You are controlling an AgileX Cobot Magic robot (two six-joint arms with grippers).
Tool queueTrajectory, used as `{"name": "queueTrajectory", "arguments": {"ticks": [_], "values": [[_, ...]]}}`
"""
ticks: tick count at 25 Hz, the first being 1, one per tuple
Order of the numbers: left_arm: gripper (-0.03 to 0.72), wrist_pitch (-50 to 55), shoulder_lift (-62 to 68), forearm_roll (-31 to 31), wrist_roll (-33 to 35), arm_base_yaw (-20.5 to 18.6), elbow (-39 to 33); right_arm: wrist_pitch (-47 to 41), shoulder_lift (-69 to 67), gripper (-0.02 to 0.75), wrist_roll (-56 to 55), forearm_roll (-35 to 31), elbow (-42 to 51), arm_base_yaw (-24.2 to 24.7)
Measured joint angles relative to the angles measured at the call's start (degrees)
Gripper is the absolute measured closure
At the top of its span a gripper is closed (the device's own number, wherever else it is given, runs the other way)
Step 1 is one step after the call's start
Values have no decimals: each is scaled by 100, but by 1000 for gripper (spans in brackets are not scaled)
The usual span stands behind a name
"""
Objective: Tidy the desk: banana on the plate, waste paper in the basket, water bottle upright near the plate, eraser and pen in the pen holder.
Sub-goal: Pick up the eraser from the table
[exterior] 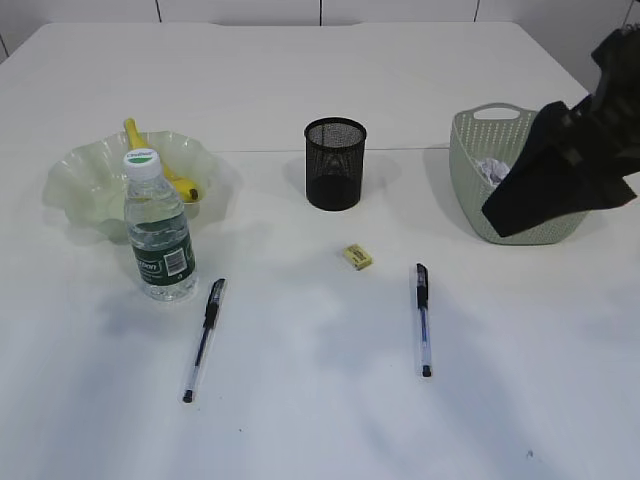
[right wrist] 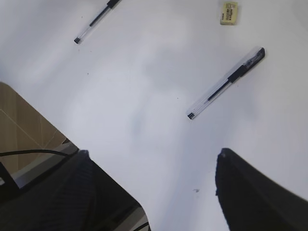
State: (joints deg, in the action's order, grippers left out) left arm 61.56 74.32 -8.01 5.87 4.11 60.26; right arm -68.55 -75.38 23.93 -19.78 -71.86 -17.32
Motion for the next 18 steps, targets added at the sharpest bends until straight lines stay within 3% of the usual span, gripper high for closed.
{"name": "queueTrajectory", "arguments": {"ticks": [5,12,18], "values": [[193,-366,-116,-151,-360,0,-259,-32,-64,150,-462,491,-141,0],[193,-510,-618,-299,-684,0,-1037,-237,-888,150,-720,902,-1019,-4],[193,-532,-1227,-324,-875,0,-1066,-237,-2032,150,-937,1298,-2050,-422]]}}
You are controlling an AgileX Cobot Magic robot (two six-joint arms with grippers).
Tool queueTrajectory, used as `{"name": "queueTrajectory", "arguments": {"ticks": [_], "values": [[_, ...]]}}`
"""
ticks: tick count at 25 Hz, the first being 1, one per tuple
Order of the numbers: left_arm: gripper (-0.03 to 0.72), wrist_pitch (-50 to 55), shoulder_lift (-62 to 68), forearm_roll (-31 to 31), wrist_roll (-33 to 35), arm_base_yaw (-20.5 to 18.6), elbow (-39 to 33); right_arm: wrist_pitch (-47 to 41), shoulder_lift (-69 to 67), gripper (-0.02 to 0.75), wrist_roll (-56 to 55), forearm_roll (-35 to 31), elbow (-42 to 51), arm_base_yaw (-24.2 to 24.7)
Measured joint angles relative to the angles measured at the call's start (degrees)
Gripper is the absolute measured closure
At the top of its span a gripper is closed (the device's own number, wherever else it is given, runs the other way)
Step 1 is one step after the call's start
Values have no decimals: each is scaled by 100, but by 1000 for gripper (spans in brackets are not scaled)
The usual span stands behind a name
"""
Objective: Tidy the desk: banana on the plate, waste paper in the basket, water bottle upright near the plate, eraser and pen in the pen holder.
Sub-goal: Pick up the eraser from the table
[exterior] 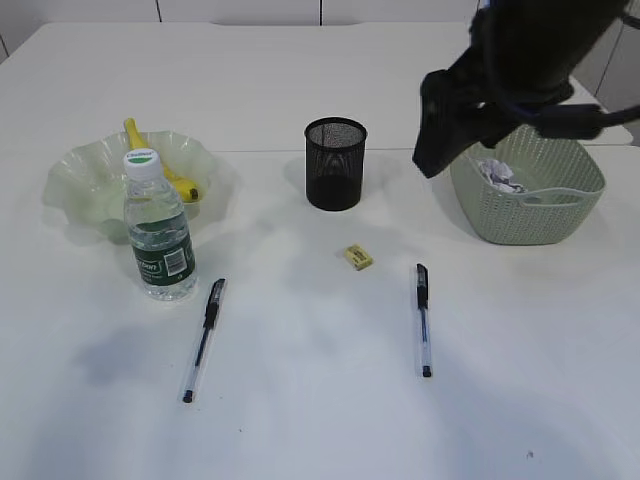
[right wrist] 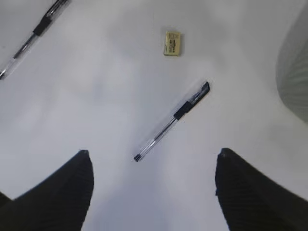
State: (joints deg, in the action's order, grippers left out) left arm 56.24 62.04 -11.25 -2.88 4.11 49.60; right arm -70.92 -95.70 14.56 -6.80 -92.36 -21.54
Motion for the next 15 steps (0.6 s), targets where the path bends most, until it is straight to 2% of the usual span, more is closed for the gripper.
{"name": "queueTrajectory", "arguments": {"ticks": [5,15], "values": [[193,166,-535,0,-37,0,0,0,-962,150,-448,526,-724,-288],[193,473,-752,107,-47,0,0,0,-2384,204,-885,680,-1487,-296]]}}
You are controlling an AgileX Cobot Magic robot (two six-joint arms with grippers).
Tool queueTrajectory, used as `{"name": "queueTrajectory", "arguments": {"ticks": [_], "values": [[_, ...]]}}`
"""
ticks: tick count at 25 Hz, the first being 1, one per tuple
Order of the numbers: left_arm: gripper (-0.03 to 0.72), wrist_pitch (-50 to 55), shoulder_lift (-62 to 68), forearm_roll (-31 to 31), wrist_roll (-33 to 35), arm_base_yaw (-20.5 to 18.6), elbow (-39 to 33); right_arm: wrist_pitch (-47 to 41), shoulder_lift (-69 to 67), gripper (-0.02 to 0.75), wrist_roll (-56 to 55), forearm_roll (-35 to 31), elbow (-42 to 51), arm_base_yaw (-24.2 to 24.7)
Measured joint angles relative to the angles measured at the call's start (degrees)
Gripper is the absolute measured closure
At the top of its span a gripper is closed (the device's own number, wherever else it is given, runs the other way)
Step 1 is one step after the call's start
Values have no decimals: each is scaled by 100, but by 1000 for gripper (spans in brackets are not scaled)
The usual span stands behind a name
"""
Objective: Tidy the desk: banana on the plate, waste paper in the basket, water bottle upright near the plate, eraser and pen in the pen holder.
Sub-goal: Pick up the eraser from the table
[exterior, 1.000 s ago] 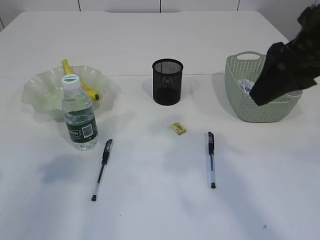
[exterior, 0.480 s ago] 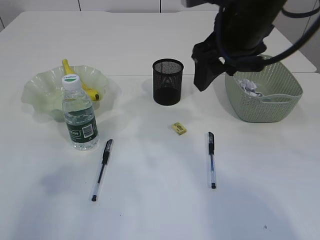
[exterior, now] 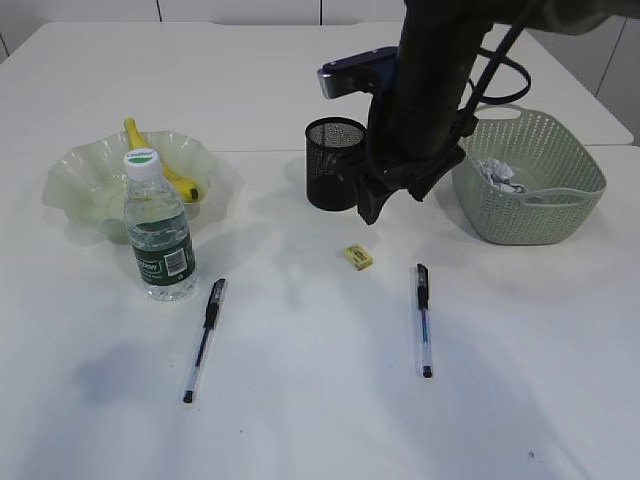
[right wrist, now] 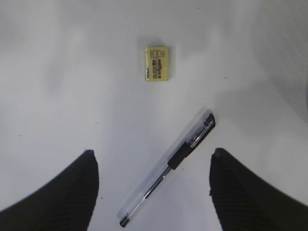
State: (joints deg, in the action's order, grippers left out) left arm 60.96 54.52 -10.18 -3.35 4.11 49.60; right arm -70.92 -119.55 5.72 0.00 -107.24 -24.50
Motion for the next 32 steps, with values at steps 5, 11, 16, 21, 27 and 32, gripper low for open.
{"name": "queueTrajectory", "arguments": {"ticks": [5,11,16,21,27,32], "values": [[193,0,0,0,0,0,0,0,-485,211,-241,0,-326,0],[193,0,0,0,-2,0,0,21,-938,211,-368,0,-600,0],[193,0,-9,3,-12,0,0,30,-1216,217,-367,0,-822,0],[193,0,-9,13,-12,0,0,44,-1333,220,-370,0,-824,0],[193,-10,-9,13,-12,0,0,57,-1537,221,-370,0,-846,0],[193,-10,-9,13,-12,0,0,198,-1667,221,-379,0,-848,0]]}}
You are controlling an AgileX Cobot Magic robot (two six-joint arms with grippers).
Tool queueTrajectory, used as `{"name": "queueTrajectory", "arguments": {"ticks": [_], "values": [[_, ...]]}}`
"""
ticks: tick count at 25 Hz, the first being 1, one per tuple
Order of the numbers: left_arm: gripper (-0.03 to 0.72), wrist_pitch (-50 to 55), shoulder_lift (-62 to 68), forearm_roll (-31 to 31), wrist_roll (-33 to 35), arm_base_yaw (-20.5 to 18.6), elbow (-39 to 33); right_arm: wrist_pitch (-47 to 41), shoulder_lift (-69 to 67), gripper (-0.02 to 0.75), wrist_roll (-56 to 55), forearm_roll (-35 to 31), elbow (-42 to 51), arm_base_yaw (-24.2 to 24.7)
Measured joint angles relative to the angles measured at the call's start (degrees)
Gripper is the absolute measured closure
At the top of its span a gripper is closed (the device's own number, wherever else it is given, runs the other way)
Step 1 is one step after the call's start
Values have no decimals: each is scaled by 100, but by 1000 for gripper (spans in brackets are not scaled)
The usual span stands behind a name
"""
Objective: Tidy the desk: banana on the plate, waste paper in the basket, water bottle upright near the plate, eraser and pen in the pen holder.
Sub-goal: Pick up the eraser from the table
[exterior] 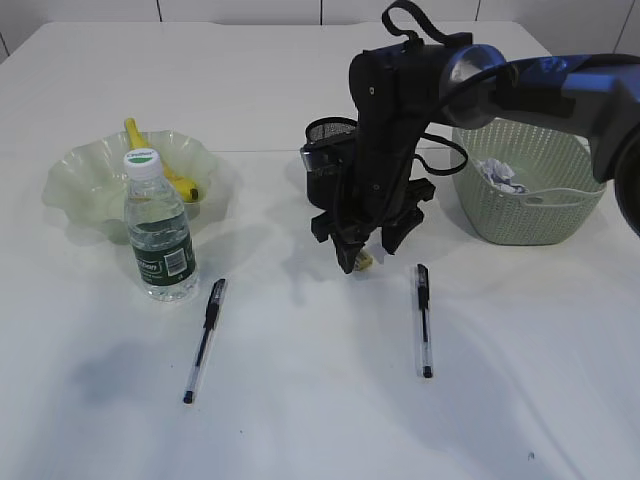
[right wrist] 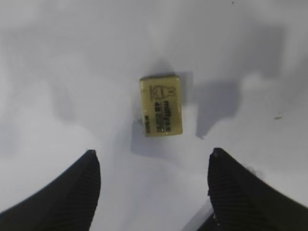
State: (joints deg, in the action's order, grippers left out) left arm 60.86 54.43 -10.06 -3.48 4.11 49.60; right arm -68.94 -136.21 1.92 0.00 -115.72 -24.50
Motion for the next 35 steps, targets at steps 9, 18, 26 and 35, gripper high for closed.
{"name": "queueTrajectory", "arguments": {"ticks": [9,18,26,35], "values": [[193,-8,0,0,0,0,0,412,-5,222,0,0,-32,0],[193,-8,0,0,0,0,0,622,-25,222,-43,-42,-32,0],[193,-8,0,0,0,0,0,646,-191,223,-86,-87,-91,0],[194,-8,0,0,0,0,0,681,-191,223,-89,-136,-91,13]]}}
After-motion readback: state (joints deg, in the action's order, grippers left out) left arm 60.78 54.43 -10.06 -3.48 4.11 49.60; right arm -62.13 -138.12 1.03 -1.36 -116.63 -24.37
